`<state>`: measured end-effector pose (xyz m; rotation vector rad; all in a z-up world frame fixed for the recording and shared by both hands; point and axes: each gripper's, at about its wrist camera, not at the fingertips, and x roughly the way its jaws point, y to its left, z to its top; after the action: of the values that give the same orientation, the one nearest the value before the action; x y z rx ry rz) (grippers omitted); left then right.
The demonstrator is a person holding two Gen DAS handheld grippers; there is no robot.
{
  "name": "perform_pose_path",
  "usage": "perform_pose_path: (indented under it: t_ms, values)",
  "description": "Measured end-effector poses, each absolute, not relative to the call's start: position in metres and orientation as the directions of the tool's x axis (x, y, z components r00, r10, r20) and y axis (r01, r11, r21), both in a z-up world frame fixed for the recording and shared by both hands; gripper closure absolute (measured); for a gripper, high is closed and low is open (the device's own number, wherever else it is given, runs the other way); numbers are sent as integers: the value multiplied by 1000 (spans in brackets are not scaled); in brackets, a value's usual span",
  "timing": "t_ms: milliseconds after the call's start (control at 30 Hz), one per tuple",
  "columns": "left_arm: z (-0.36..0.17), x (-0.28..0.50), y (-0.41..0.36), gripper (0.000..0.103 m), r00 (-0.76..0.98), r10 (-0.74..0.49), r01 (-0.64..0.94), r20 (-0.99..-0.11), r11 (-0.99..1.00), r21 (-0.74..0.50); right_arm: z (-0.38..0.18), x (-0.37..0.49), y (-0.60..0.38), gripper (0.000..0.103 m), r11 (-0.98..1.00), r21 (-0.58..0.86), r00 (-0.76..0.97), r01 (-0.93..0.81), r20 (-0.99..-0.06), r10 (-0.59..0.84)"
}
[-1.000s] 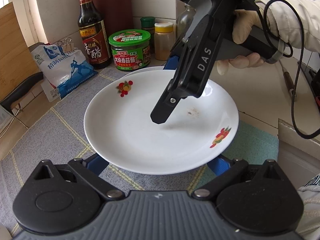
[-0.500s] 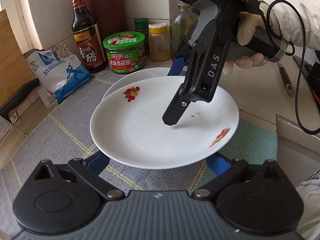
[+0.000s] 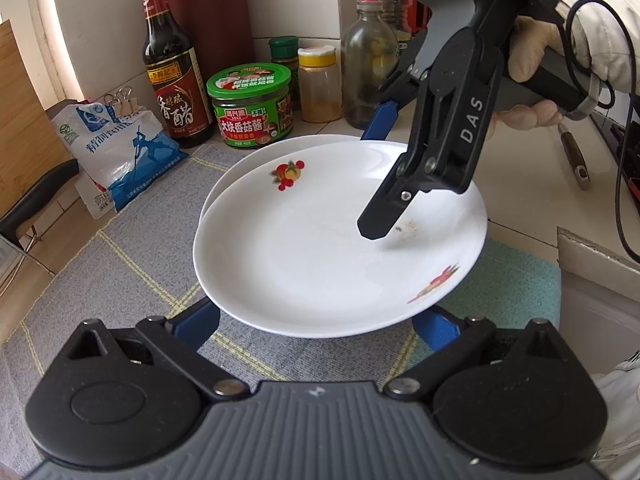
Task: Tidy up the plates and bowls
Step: 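Lower the plate onto the plate stack with the right tool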
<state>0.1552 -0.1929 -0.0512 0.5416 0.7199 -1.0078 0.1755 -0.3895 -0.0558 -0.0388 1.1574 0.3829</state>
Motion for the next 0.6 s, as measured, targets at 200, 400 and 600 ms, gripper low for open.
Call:
perform_pose_path:
  t_ms: [200,400,600]
  values:
    - [-52,156,-193,1,354,-549,891,-757,443,96,-52,167,-390,0,937,161,354,-310,-895,270]
    - [-51,156,-192,1,364,-543,888,-756,448,105,-50,162,-390,0,938,155,359,-312,-894,267]
    - [-50,155,-191,1,375,-536,883,-756,456,115,-48,160,-391,0,939,148,366,-310,-893,261]
